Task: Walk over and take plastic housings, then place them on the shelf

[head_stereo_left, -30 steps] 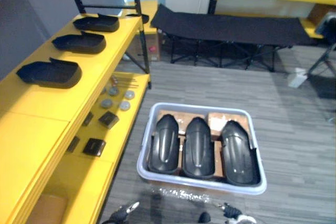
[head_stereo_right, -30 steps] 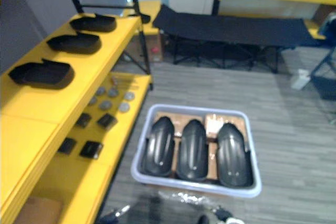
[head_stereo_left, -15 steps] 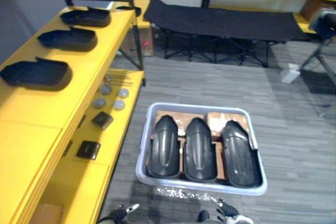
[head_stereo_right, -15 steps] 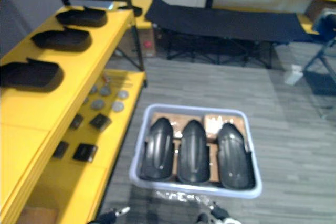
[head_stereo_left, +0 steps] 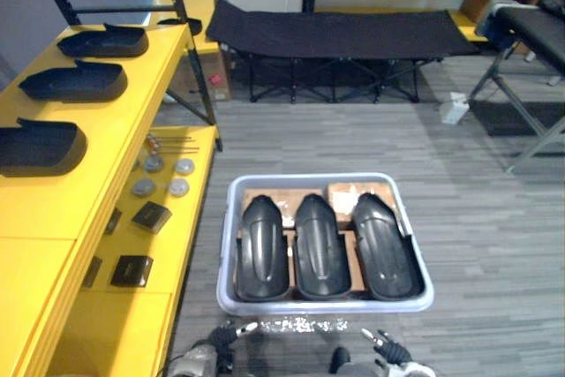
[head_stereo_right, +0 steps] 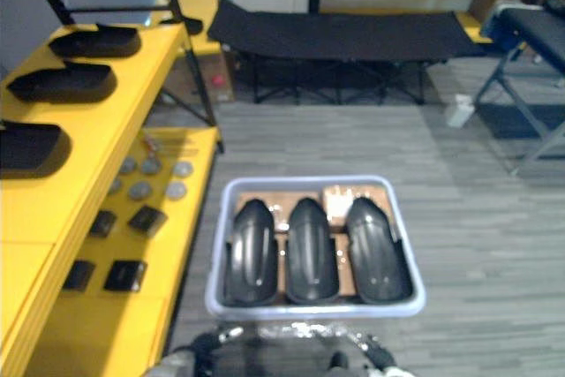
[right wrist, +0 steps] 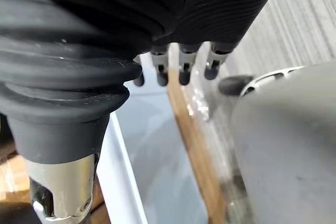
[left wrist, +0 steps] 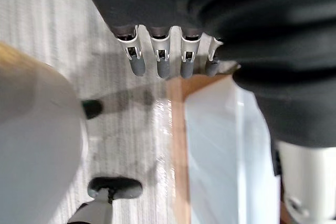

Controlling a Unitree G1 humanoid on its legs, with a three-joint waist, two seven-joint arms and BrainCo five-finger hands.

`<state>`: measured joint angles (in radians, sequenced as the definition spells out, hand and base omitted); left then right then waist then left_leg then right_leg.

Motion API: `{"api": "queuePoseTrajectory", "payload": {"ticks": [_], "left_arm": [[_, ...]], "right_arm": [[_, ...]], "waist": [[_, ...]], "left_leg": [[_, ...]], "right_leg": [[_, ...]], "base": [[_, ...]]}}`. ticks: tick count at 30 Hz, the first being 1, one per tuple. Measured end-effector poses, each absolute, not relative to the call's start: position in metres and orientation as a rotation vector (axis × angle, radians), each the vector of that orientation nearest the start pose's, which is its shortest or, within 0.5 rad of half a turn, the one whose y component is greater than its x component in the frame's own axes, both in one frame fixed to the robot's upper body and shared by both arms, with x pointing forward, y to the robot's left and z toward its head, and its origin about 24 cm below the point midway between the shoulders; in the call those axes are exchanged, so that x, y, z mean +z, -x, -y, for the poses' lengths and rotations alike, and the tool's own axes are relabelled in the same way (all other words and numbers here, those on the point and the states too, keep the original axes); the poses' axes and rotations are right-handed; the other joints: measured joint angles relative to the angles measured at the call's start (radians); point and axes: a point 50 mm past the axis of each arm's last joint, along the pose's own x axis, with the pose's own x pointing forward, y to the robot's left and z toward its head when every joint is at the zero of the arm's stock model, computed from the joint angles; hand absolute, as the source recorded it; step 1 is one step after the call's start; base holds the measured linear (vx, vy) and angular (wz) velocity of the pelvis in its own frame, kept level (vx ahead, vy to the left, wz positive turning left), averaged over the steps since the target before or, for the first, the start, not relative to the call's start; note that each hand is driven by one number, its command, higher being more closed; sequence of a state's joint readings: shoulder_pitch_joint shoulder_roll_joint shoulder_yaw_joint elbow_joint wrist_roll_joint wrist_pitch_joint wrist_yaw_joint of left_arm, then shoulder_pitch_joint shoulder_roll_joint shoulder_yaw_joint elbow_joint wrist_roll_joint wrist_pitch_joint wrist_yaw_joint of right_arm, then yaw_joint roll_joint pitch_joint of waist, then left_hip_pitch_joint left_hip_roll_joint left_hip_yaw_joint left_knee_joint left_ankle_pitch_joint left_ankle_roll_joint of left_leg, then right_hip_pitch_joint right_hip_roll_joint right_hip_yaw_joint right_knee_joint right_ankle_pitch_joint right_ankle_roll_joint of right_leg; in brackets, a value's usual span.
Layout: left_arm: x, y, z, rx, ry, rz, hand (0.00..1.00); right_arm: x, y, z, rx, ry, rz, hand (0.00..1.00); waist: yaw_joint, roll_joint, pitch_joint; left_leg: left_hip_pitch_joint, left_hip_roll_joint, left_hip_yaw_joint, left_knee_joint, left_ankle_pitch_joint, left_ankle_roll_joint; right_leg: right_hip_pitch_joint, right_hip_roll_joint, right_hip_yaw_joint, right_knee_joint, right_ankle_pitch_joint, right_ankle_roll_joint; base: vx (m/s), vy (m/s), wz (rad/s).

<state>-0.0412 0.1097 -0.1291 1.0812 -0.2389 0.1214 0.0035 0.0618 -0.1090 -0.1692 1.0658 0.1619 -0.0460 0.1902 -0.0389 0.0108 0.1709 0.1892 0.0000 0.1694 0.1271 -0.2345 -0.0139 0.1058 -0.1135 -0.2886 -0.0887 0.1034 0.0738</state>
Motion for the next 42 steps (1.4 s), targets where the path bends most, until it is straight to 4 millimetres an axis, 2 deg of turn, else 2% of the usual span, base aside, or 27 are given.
{"api": "queuePoseTrajectory", "payload": {"ticks": [3, 5, 9, 10, 11, 12, 13, 14, 16, 18, 20, 21, 23, 24, 25, 26, 27, 28, 29, 30, 31, 34, 35, 36, 38, 39, 42], "left_arm": [[-0.162, -0.114, -0.181, 0.17, 0.115, -1.178, 0.0], [-0.162, -0.109, -0.185, 0.224, 0.155, -1.177, 0.0], [-0.16, -0.11, -0.189, 0.258, 0.173, -1.127, 0.0], [-0.16, -0.107, -0.19, 0.268, 0.181, -1.121, 0.0], [-0.158, -0.109, -0.192, 0.265, 0.163, -1.097, 0.0], [-0.158, -0.11, -0.194, 0.251, 0.133, -1.088, 0.0], [-0.157, -0.111, -0.198, 0.256, 0.122, -1.078, 0.0], [-0.156, -0.116, -0.192, 0.254, 0.135, -1.061, 0.0], [-0.155, -0.119, -0.186, 0.22, 0.105, -1.044, 0.0], [-0.151, -0.132, -0.173, 0.161, 0.059, -0.998, 0.0], [-0.148, -0.144, -0.168, 0.11, 0.013, -0.976, 0.0], [-0.146, -0.147, -0.173, 0.089, -0.044, -0.974, 0.0], [-0.151, -0.134, -0.184, 0.097, -0.089, -1.032, 0.0], [-0.153, -0.124, -0.195, 0.117, -0.111, -1.076, 0.0], [-0.153, -0.12, -0.203, 0.153, -0.104, -1.093, 0.0], [-0.154, -0.115, -0.208, 0.165, -0.114, -1.11, 0.0], [-0.156, -0.108, -0.213, 0.165, -0.144, -1.136, 0.0], [-0.16, -0.096, -0.215, 0.167, -0.154, -1.188, 0.0], [-0.161, -0.091, -0.216, 0.168, -0.155, -1.211, 0.0], [-0.163, -0.083, -0.218, 0.171, -0.155, -1.246, 0.0], [-0.163, -0.08, -0.222, 0.182, -0.16, -1.261, 0.0], [-0.166, -0.073, -0.217, 0.183, -0.124, -1.281, 0.0], [-0.166, -0.073, -0.216, 0.189, -0.104, -1.281, 0.0], [-0.166, -0.071, -0.215, 0.188, -0.092, -1.281, 0.0], [-0.167, -0.066, -0.216, 0.197, -0.082, -1.283, 0.0], [-0.166, -0.067, -0.216, 0.211, -0.061, -1.274, 0.0], [-0.165, -0.07, -0.218, 0.213, -0.063, -1.245, 0.0]], "right_arm": [[-0.156, -0.108, 0.203, -0.099, -0.179, -1.033, 0.0], [-0.157, -0.111, 0.201, -0.067, -0.148, -1.041, 0.0], [-0.156, -0.12, 0.197, -0.099, -0.161, -1.028, 0.0], [-0.154, -0.125, 0.198, -0.109, -0.171, -1.013, 0.0], [-0.152, -0.129, 0.201, -0.146, -0.195, -0.992, 0.0], [-0.151, -0.128, 0.205, -0.178, -0.216, -0.983, 0.0], [-0.152, -0.126, 0.207, -0.192, -0.223, -0.986, 0.0], [-0.152, -0.121, 0.215, -0.24, -0.245, -0.988, 0.0], [-0.152, -0.11, 0.226, -0.289, -0.246, -0.995, 0.0], [-0.15, -0.101, 0.242, -0.346, -0.222, -0.996, 0.0], [-0.153, -0.093, 0.24, -0.375, -0.243, -1.014, 0.0], [-0.16, -0.085, 0.223, -0.39, -0.303, -1.043, 0.0], [-0.164, -0.077, 0.205, -0.384, -0.361, -1.066, 0.0], [-0.166, -0.071, 0.2, -0.376, -0.363, -1.085, 0.0], [-0.167, -0.068, 0.199, -0.372, -0.358, -1.094, 0.0], [-0.166, -0.068, 0.201, -0.374, -0.351, -1.092, 0.0], [-0.165, -0.069, 0.204, -0.377, -0.337, -1.081, 0.0], [-0.165, -0.068, 0.208, -0.378, -0.319, -1.075, 0.0], [-0.165, -0.067, 0.208, -0.376, -0.304, -1.081, 0.0], [-0.166, -0.062, 0.207, -0.37, -0.283, -1.098, 0.0], [-0.166, -0.06, 0.207, -0.361, -0.266, -1.108, 0.0], [-0.165, -0.059, 0.212, -0.348, -0.225, -1.115, 0.0], [-0.165, -0.06, 0.214, -0.344, -0.213, -1.116, 0.0], [-0.165, -0.06, 0.216, -0.347, -0.206, -1.117, 0.0], [-0.164, -0.067, 0.214, -0.338, -0.207, -1.104, 0.0], [-0.163, -0.077, 0.212, -0.326, -0.201, -1.086, 0.0], [-0.163, -0.076, 0.211, -0.331, -0.202, -1.088, 0.0]], "waist": [[0.008, -0.001, 0.0], [0.038, -0.004, 0.001], [0.056, -0.012, 0.0], [0.056, -0.016, -0.006], [0.054, -0.013, -0.011], [0.045, -0.018, -0.019], [0.045, -0.025, -0.017], [0.045, -0.019, -0.001], [0.022, -0.019, -0.002], [-0.004, 0.028, -0.011], [-0.009, 0.033, -0.004], [0.002, -0.015, 0.02], [0.025, -0.059, 0.02], [0.025, -0.082, 0.008], [0.027, -0.081, 0.006], [0.028, -0.07, 0.003], [0.025, -0.051, -0.001], [0.021, -0.031, -0.007], [0.015, -0.029, -0.007], [0.016, -0.03, -0.009], [0.017, -0.043, -0.009], [0.019, -0.025, -0.016], [0.024, -0.024, -0.016], [0.028, -0.016, -0.019], [0.039, -0.033, -0.028], [0.049, -0.041, -0.024], [0.049, -0.053, -0.03]], "left_leg": [[-0.014, 0.004, -0.025, 0.007, 0.0, 0.0], [-0.027, 0.006, -0.029, 0.028, 0.001, -0.001], [-0.095, 0.007, -0.053, 0.113, 0.002, -0.016], [-0.142, 0.013, -0.053, 0.164, 0.002, -0.027], [-0.183, 0.023, -0.066, 0.186, 0.009, -0.046], [-0.181, 0.025, -0.1, 0.13, 0.028, -0.079], [-0.178, 0.027, -0.114, 0.13, 0.017, -0.085], [-0.205, 0.066, -0.103, 0.337, -0.061, -0.096], [-0.161, 0.092, -0.112, 0.357, -0.064, -0.116], [-0.104, 0.142, -0.14, 0.207, -0.034, -0.157], [-0.082, 0.137, -0.162, 0.101, -0.066, -0.14], [-0.061, 0.091, -0.165, 0.059, -0.052, -0.09], [-0.055, 0.054, -0.158, 0.056, -0.044, -0.071], [-0.056, 0.039, -0.148, 0.054, -0.045, -0.048], [-0.056, 0.042, -0.131, 0.053, -0.04, -0.038], [-0.056, 0.053, -0.116, 0.046, -0.03, -0.022], [-0.065, 0.071, -0.09, 0.051, -0.025, -0.015], [-0.071, 0.094, -0.068, 0.053, -0.016, -0.023], [-0.073, 0.099, -0.065, 0.053, -0.009, -0.028], [-0.089, 0.101, -0.065, 0.059, -0.006, -0.031], [-0.103, 0.093, -0.059, 0.06, 0.0, -0.039], [-0.101, 0.094, -0.048, 0.02, 0.034, -0.053], [-0.101, 0.095, -0.048, 0.015, 0.041, -0.058], [-0.102, 0.106, -0.041, 0.011, 0.051, -0.062], [-0.103, 0.105, -0.008, 0.002, 0.055, -0.065], [-0.103, 0.106, 0.012, 0.004, 0.056, -0.066], [-0.101, 0.102, 0.033, 0.0, 0.059, -0.069]], "right_leg": [[0.003, 0.002, -0.019, 0.0, 0.0, 0.0], [0.003, 0.001, -0.022, 0.0, 0.0, 0.0], [-0.012, -0.005, -0.047, 0.01, 0.0, 0.0], [-0.031, -0.004, -0.047, 0.015, -0.003, -0.005], [-0.066, 0.007, -0.037, 0.034, -0.022, -0.035], [-0.091, 0.017, -0.034, 0.034, -0.015, -0.058], [-0.101, 0.006, -0.043, 0.036, 0.003, -0.046], [-0.105, 0.004, -0.058, 0.068, 0.002, -0.046], [-0.116, -0.008, -0.068, 0.102, 0.001, -0.048], [-0.181, -0.012, -0.078, 0.156, 0.003, -0.043], [-0.213, -0.031, -0.096, 0.185, 0.015, -0.025], [-0.209, -0.069, -0.093, 0.193, 0.03, -0.004], [-0.206, -0.102, -0.084, 0.18, 0.033, 0.014], [-0.196, -0.114, -0.097, 0.155, 0.022, 0.022], [-0.18, -0.108, -0.114, 0.124, -0.012, 0.027], [-0.173, -0.098, -0.134, 0.099, -0.035, 0.007], [-0.192, -0.084, -0.136, 0.162, -0.057, -0.04], [-0.215, -0.072, -0.129, 0.314, -0.083, -0.072], [-0.214, -0.068, -0.127, 0.387, -0.094, -0.082], [-0.204, -0.071, -0.124, 0.465, -0.154, -0.058], [-0.215, -0.076, -0.124, 0.466, -0.159, -0.046], [-0.192, -0.05, -0.118, 0.368, -0.143, -0.027], [-0.15, -0.027, -0.118, 0.269, -0.121, -0.02], [-0.106, 0.007, -0.118, 0.152, -0.051, -0.025], [-0.065, 0.036, -0.093, 0.008, 0.032, -0.033], [-0.078, 0.038, -0.065, 0.007, 0.042, -0.037], [-0.088, 0.036, -0.05, -0.002, 0.038, -0.032]], "base": [[-0.04, -0.032, 0.2], [-0.06, -0.039, 0.15], [-0.09, -0.053, 0.26], [-0.18, -0.108, 0.12], [-0.17, -0.164, 0.22], [-0.12, -0.16, 0.27], [0.05, -0.197, 0.2], [0.05, -0.147, 0.08], [-0.08, -0.067, 0.14], [-0.27, 0.152, 0.24], [-0.31, 0.242, 0.41], [-0.33, 0.204, 0.35], [-0.29, 0.157, -0.03], [-0.22, 0.138, -0.23], [-0.19, 0.118, -0.31], [-0.17, 0.088, -0.48], [-0.12, 0.053, -0.6], [-0.07, 0.036, -0.47], [0.11, -0.046, -0.25], [0.12, -0.092, -0.08], [0.11, -0.105, -0.03], [-0.02, -0.068, -0.05], [-0.04, -0.056, -0.1], [-0.06, -0.046, -0.12], [-0.11, -0.031, -0.48], [-0.14, -0.033, -0.59], [-0.13, -0.026, -0.24]]}}
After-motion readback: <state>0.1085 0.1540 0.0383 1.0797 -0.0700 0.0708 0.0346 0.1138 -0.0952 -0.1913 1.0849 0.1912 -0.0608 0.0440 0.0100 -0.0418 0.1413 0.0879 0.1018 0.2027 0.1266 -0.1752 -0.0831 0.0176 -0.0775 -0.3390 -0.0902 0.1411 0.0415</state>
